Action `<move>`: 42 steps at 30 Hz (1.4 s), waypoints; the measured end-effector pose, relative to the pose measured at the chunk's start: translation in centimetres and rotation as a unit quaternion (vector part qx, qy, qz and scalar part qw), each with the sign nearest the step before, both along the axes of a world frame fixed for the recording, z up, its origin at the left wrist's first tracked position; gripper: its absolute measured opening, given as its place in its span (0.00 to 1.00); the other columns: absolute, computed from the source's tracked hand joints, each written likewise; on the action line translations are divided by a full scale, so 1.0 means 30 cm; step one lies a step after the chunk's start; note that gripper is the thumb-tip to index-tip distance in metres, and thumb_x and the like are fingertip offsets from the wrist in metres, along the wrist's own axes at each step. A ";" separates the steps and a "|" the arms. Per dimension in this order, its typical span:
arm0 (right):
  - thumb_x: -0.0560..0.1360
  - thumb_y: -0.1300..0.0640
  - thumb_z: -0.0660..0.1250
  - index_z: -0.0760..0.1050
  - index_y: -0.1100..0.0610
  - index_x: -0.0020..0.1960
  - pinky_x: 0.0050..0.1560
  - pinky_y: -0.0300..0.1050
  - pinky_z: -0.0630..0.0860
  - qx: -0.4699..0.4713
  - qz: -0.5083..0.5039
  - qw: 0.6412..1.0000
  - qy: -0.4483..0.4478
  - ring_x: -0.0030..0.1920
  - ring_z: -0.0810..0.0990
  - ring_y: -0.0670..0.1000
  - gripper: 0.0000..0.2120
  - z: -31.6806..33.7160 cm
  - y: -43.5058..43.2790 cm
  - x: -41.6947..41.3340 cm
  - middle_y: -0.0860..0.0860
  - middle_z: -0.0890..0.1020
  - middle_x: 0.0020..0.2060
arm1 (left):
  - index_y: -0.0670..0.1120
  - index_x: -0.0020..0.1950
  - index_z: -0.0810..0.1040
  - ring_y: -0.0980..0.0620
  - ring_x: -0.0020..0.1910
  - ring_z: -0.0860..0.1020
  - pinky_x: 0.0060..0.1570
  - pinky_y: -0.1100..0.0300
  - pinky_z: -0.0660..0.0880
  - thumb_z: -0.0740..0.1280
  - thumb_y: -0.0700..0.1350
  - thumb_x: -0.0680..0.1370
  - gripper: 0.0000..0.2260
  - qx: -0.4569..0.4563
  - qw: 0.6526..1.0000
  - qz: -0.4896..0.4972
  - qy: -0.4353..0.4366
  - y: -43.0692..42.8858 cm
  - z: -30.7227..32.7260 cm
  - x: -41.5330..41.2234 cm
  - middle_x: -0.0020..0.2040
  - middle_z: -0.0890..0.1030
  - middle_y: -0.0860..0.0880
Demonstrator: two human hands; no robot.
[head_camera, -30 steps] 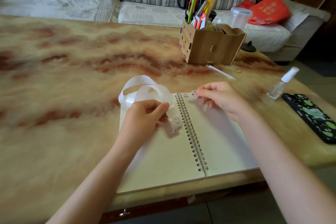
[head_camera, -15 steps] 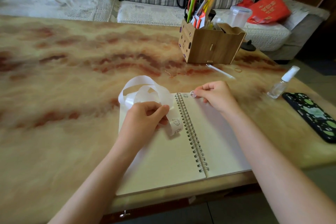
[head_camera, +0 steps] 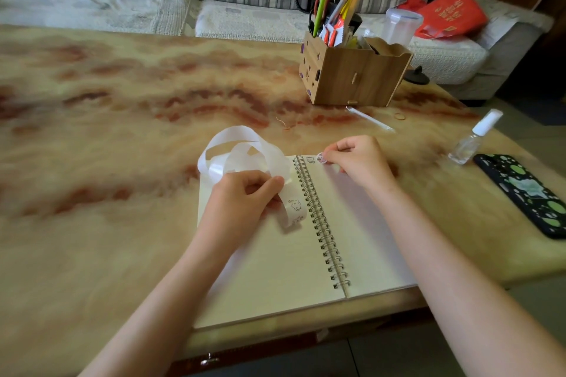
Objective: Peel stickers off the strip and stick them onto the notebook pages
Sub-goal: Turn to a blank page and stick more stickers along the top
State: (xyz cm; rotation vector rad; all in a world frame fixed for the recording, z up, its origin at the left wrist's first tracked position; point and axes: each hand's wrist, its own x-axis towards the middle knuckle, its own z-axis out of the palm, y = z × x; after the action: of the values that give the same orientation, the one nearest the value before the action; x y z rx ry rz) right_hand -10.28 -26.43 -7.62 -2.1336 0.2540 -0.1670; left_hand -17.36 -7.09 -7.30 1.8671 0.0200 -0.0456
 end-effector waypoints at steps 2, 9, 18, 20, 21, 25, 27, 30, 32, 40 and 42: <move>0.69 0.61 0.70 0.79 0.52 0.31 0.36 0.42 0.68 -0.008 -0.005 1.000 0.001 0.26 0.72 0.47 0.09 -0.005 0.002 0.004 0.49 0.83 0.32 | 0.48 0.35 0.82 0.63 0.27 0.75 0.38 0.63 0.71 0.66 0.46 0.77 0.11 -0.003 1.000 -0.002 -0.001 0.001 -0.001 0.000 0.29 0.82 0.57; 0.68 0.60 0.70 0.78 0.50 0.31 0.44 0.49 0.76 -0.046 -0.023 0.999 -0.009 0.32 0.76 0.48 0.08 -0.019 0.011 0.014 0.45 0.80 0.29 | 0.48 0.35 0.82 0.63 0.27 0.74 0.37 0.66 0.71 0.66 0.47 0.77 0.11 0.002 1.000 0.000 0.002 0.000 0.002 -0.004 0.30 0.82 0.57; 0.69 0.57 0.72 0.78 0.50 0.35 0.47 0.50 0.76 -0.086 -0.014 0.996 -0.023 0.38 0.76 0.47 0.06 -0.028 0.001 0.010 0.43 0.77 0.31 | 0.48 0.35 0.82 0.62 0.29 0.75 0.41 0.60 0.72 0.66 0.47 0.77 0.12 0.001 1.000 -0.003 0.003 -0.002 0.000 -0.002 0.30 0.83 0.56; 0.69 0.57 0.73 0.78 0.50 0.37 0.47 0.50 0.76 -0.082 -0.008 0.996 -0.023 0.37 0.75 0.46 0.05 -0.031 -0.006 0.016 0.43 0.76 0.31 | 0.48 0.36 0.82 0.62 0.30 0.75 0.42 0.60 0.72 0.66 0.47 0.77 0.11 0.003 1.000 -0.002 0.003 -0.001 -0.001 -0.003 0.30 0.83 0.56; 0.70 0.56 0.73 0.77 0.50 0.40 0.46 0.49 0.75 -0.082 -0.007 0.996 -0.024 0.37 0.75 0.47 0.05 -0.032 -0.008 0.018 0.44 0.76 0.31 | 0.48 0.36 0.82 0.62 0.29 0.75 0.42 0.61 0.72 0.66 0.47 0.77 0.11 0.004 1.000 -0.002 0.003 0.000 -0.002 -0.004 0.30 0.83 0.56; 0.71 0.58 0.71 0.74 0.50 0.45 0.46 0.47 0.73 -0.090 -0.013 0.996 -0.025 0.41 0.76 0.49 0.08 -0.036 -0.017 0.025 0.44 0.74 0.33 | 0.48 0.36 0.82 0.63 0.30 0.75 0.41 0.61 0.71 0.66 0.47 0.77 0.11 0.002 1.000 -0.001 0.004 -0.001 -0.001 -0.004 0.30 0.83 0.56; 0.72 0.60 0.69 0.74 0.49 0.40 0.47 0.47 0.74 -0.102 -0.021 0.994 -0.027 0.41 0.75 0.49 0.08 -0.037 -0.021 0.027 0.43 0.74 0.32 | 0.48 0.36 0.82 0.63 0.29 0.75 0.42 0.61 0.71 0.66 0.47 0.77 0.11 0.003 1.000 -0.001 0.004 0.000 -0.001 -0.003 0.30 0.83 0.57; 0.73 0.55 0.69 0.75 0.50 0.40 0.45 0.46 0.74 -0.091 -0.026 0.995 -0.029 0.40 0.76 0.49 0.05 -0.039 -0.018 0.027 0.43 0.75 0.33 | 0.48 0.36 0.82 0.64 0.28 0.74 0.41 0.62 0.71 0.66 0.47 0.77 0.12 0.003 1.000 -0.003 0.003 0.000 -0.002 -0.004 0.29 0.82 0.57; 0.71 0.49 0.72 0.76 0.51 0.43 0.45 0.46 0.73 -0.082 -0.023 0.996 -0.024 0.39 0.76 0.47 0.08 -0.041 -0.011 0.027 0.43 0.76 0.34 | 0.48 0.35 0.81 0.65 0.27 0.74 0.39 0.63 0.71 0.66 0.47 0.77 0.12 0.005 1.000 -0.003 0.003 0.001 -0.002 -0.005 0.28 0.82 0.58; 0.74 0.56 0.68 0.77 0.50 0.44 0.48 0.46 0.73 -0.126 -0.016 0.992 -0.014 0.43 0.76 0.48 0.02 -0.037 -0.012 0.022 0.42 0.75 0.34 | 0.48 0.35 0.81 0.64 0.27 0.73 0.41 0.63 0.70 0.66 0.47 0.77 0.12 0.004 1.000 -0.001 0.001 0.003 -0.002 -0.004 0.28 0.81 0.59; 0.73 0.57 0.68 0.77 0.50 0.43 0.48 0.47 0.75 -0.108 -0.018 0.994 -0.020 0.41 0.76 0.48 0.03 -0.037 -0.015 0.023 0.42 0.75 0.34 | 0.48 0.35 0.81 0.63 0.27 0.73 0.41 0.63 0.71 0.66 0.47 0.77 0.12 0.005 1.000 -0.002 0.001 0.002 -0.002 -0.003 0.28 0.81 0.58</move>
State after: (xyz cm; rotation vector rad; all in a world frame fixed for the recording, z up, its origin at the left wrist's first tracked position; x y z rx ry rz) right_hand -9.57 -26.88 -8.74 -2.3389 0.2597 -0.2681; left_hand -17.44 -7.02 -7.37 1.8765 0.0185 -0.0502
